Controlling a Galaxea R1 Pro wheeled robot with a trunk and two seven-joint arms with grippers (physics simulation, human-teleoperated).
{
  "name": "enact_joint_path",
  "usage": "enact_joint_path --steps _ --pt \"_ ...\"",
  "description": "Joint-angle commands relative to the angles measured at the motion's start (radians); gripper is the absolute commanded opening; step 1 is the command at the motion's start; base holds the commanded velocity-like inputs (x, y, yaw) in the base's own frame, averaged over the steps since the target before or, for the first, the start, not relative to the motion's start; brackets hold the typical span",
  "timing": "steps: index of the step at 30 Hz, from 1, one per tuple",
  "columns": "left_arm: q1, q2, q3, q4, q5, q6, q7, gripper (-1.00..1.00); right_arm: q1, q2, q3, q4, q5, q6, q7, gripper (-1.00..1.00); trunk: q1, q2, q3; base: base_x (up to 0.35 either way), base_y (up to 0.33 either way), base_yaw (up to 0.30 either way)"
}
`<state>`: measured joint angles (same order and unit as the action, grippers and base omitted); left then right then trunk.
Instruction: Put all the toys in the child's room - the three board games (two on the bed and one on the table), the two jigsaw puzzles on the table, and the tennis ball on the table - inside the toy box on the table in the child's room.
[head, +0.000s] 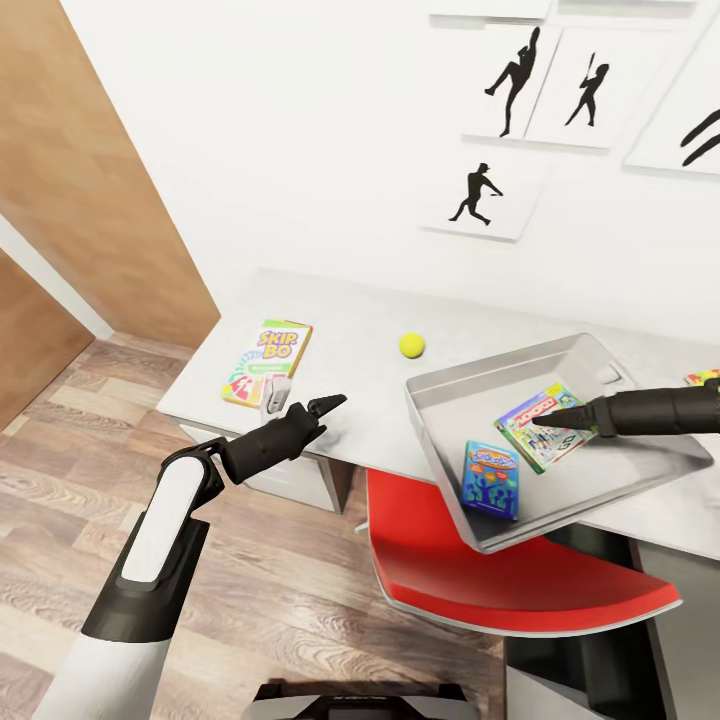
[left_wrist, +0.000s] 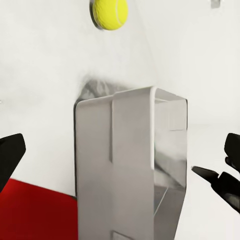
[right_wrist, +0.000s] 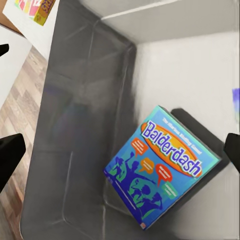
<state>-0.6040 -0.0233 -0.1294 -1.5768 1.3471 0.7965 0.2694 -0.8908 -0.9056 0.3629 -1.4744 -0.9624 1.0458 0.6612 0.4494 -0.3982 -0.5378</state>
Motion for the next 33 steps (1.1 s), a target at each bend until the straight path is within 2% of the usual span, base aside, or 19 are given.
enact_joint_path --steps 1,6,12,18,33 --pt "-0.001 0.000 0.001 -0.001 0.010 0.002 0.010 1.00 -0.002 -0.001 0.002 0.000 0.004 0.001 0.006 1.00 0.001 -0.002 -0.002 0.000 0.052 0.000" --pt "-0.001 0.000 0.001 0.000 0.010 0.003 0.010 1.00 0.000 0.002 0.002 -0.030 0.004 0.001 -0.090 1.00 0.001 -0.002 -0.002 0.000 0.140 0.000" --pt "-0.001 0.001 0.001 -0.001 0.010 0.003 0.010 1.00 0.005 0.004 0.002 -0.054 0.003 0.001 -0.158 1.00 0.001 -0.002 -0.001 0.000 0.214 -0.011" --pt "-0.001 0.001 0.001 -0.001 0.010 0.003 0.010 1.00 0.008 0.005 0.001 -0.063 0.003 0.001 -0.193 1.00 0.001 -0.002 0.004 0.000 0.151 -0.069" --pt "-0.001 0.000 0.000 -0.001 0.010 0.003 0.010 1.00 0.010 0.005 -0.004 -0.069 0.002 0.001 -0.221 1.00 0.001 -0.002 0.023 0.000 0.041 -0.079"
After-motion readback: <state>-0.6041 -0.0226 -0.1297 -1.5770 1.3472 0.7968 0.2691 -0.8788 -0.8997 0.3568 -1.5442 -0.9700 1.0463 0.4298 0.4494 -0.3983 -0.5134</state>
